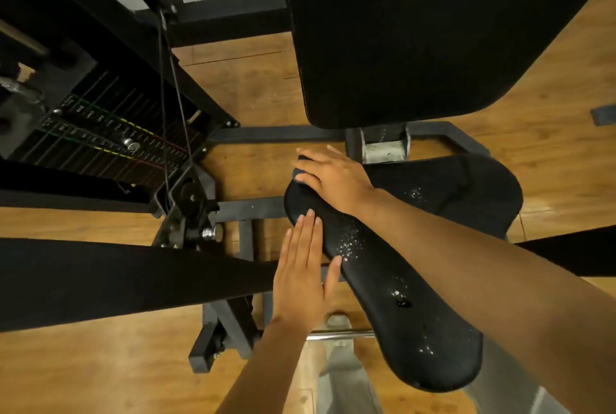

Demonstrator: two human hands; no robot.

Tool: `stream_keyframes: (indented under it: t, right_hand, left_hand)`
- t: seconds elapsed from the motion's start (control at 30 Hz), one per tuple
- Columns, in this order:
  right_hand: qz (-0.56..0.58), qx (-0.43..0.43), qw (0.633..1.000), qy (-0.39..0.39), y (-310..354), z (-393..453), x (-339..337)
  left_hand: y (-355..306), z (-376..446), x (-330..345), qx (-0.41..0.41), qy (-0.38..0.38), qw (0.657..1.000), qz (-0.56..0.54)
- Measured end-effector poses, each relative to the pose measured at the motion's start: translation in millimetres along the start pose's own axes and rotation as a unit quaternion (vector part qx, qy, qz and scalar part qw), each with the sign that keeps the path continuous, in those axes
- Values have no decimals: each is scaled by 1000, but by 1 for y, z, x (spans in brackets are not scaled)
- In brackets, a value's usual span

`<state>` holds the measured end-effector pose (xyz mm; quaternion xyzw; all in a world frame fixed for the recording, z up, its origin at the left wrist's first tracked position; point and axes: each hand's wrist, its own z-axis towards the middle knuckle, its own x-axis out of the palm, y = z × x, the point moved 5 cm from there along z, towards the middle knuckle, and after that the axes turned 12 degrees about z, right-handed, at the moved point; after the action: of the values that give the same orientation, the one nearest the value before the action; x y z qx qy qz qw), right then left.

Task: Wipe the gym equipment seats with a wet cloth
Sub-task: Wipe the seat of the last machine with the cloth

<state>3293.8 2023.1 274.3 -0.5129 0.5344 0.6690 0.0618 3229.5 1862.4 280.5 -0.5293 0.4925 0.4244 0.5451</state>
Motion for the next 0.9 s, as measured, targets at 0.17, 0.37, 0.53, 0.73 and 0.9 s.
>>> stream_keyframes:
  t: [0.17,0.37,0.53,0.73,0.9]
  right_hand:
    - [23,-88,996,10,0,-24,6]
    - [50,-139,982,121,-10,-58,-12]
    - [46,-94,992,66,-5,-16,-3]
    - [53,-43,998,18,5,-3,10]
    - [62,-178,970,155,12,-71,0]
  left_hand:
    - [-1,-3,3,-20,-17,999,-18]
    - [-2,-5,2,-26,-42,999,-8]
    - [-2,-8,4,-46,-82,996,1]
    - [5,-6,5,-82,-73,994,-17]
    - [18,-2,4,-82,-28,995,-45]
